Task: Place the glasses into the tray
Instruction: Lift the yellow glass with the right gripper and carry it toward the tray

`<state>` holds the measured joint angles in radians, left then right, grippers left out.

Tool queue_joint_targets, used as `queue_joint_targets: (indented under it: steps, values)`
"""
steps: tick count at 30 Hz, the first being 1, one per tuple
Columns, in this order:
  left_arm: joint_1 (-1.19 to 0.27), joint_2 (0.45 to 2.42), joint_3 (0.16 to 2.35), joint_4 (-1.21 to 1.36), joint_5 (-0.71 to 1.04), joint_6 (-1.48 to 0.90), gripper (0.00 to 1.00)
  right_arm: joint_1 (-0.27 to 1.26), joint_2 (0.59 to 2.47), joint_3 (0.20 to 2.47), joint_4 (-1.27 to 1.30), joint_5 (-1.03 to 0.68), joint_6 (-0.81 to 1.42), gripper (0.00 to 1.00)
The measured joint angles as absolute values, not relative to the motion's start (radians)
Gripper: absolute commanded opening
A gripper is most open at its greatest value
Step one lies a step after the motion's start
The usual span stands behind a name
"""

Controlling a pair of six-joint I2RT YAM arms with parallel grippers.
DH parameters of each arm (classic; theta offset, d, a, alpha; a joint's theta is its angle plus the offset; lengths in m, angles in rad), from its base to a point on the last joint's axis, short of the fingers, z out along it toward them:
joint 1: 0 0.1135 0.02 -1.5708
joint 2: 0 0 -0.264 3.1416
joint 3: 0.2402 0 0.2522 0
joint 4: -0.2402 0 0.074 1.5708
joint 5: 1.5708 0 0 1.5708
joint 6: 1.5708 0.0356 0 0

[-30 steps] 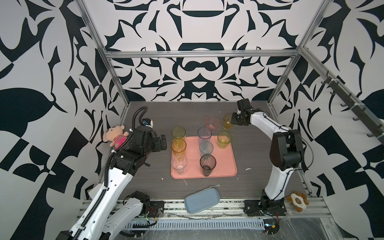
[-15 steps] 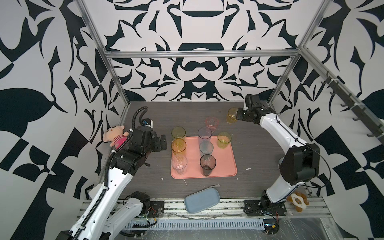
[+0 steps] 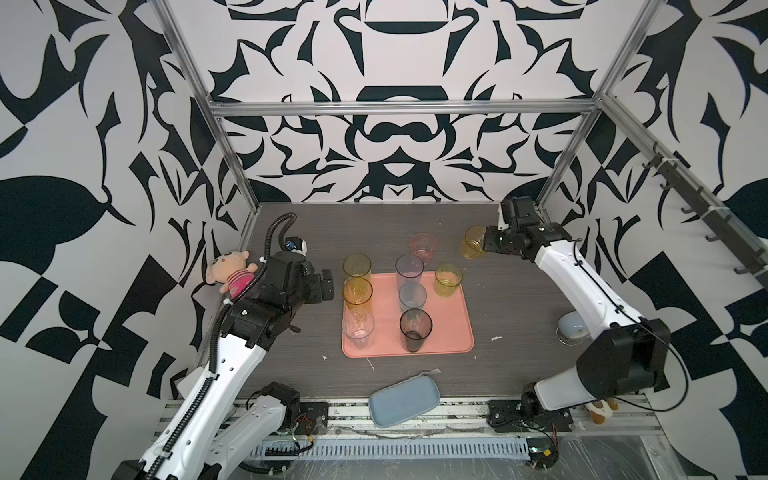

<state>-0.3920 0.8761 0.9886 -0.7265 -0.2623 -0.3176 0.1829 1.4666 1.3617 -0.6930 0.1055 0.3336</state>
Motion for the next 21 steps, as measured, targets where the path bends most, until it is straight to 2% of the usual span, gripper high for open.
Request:
queue_joint_targets:
  steps: [21]
  values:
    - [-0.392, 0.876, 0.988, -0.727, -0.253, -0.318, 0.99, 0.222, 1.170, 1.044, -0.806, 0.059, 0.359, 0.00]
